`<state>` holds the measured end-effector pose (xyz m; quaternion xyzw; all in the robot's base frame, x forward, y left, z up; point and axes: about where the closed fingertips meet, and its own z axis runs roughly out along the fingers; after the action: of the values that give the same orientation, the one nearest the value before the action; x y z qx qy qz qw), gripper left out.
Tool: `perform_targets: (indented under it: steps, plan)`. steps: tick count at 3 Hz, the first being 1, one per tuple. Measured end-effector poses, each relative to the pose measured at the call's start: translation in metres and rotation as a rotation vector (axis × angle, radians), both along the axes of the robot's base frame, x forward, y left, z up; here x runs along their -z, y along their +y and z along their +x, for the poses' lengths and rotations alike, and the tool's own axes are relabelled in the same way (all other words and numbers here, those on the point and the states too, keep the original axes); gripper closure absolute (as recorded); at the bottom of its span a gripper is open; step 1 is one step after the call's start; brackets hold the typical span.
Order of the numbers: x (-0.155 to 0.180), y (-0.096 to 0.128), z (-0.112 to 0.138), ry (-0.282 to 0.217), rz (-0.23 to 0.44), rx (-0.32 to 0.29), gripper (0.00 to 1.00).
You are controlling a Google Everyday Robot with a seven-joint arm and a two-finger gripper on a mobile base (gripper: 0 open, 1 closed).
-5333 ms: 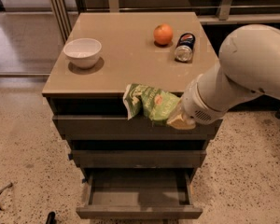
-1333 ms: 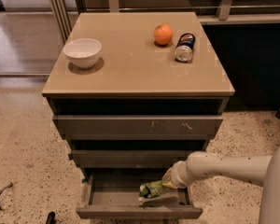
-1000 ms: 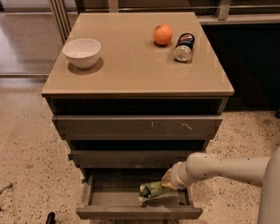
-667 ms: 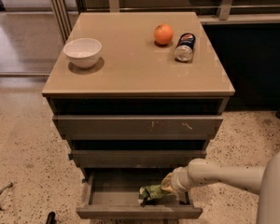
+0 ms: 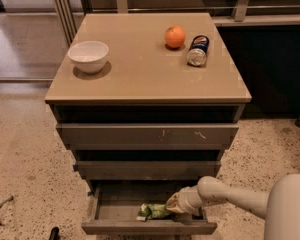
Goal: Place green jalapeno chip bag into bottom drawer
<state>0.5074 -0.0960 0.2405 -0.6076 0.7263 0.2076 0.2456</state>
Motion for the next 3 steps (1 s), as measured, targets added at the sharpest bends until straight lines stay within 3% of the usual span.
perform_targets:
  steps: [2, 3]
  plan:
    - [0.037, 0.011, 0.015, 0.022, 0.041, -0.035, 0.99]
    - [0.037, 0.011, 0.015, 0.022, 0.041, -0.035, 0.76]
